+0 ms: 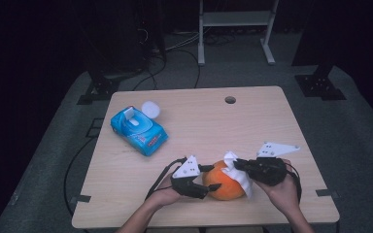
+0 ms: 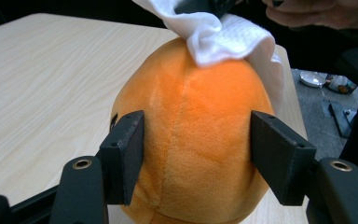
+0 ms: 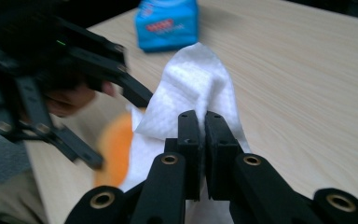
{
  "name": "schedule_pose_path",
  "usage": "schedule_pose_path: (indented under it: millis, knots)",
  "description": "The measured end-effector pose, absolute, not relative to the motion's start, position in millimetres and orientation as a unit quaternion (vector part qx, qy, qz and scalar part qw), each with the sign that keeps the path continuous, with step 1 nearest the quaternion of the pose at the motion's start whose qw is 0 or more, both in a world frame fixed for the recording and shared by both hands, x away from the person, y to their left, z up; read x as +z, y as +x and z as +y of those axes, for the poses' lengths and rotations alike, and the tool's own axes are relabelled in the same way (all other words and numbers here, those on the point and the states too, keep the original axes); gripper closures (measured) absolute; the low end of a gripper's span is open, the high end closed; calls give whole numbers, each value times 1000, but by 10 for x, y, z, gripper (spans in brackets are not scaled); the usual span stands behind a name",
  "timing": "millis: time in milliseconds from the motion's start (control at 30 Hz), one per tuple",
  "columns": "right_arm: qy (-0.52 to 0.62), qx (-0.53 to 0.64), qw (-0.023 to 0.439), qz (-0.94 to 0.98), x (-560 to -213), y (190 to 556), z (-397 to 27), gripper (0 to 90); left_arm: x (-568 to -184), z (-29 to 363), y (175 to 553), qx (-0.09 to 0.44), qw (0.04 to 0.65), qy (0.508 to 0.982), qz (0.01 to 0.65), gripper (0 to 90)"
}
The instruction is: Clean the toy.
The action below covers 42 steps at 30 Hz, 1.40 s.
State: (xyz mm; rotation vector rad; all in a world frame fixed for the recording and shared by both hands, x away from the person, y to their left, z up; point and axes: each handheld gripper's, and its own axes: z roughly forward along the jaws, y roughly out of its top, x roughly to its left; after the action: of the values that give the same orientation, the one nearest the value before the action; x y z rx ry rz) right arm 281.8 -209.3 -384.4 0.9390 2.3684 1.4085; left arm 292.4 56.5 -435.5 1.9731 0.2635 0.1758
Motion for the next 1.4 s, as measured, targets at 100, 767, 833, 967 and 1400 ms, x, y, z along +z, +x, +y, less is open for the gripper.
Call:
schedule_pose_path:
  millis: [100, 767, 833, 967, 1400]
  knots:
    - [297, 476, 114, 820, -3811, 2777, -1949, 853, -4354, 563, 2917, 76, 538, 832, 110, 367]
    - [301, 464, 91, 828, -3881, 2813, -2070, 852, -4363, 623, 2967, 68, 558, 819, 116, 221]
    - [304, 463, 90, 828, -3880, 2816, -2119, 851, -4409, 619, 2999, 58, 558, 819, 121, 189]
    - [313, 463, 81, 825, -3890, 2855, -2231, 850, -4509, 586, 3062, 38, 559, 819, 122, 142]
    - [322, 517, 68, 790, -3799, 2838, -2305, 856, -4143, 619, 2951, 65, 564, 817, 107, 454]
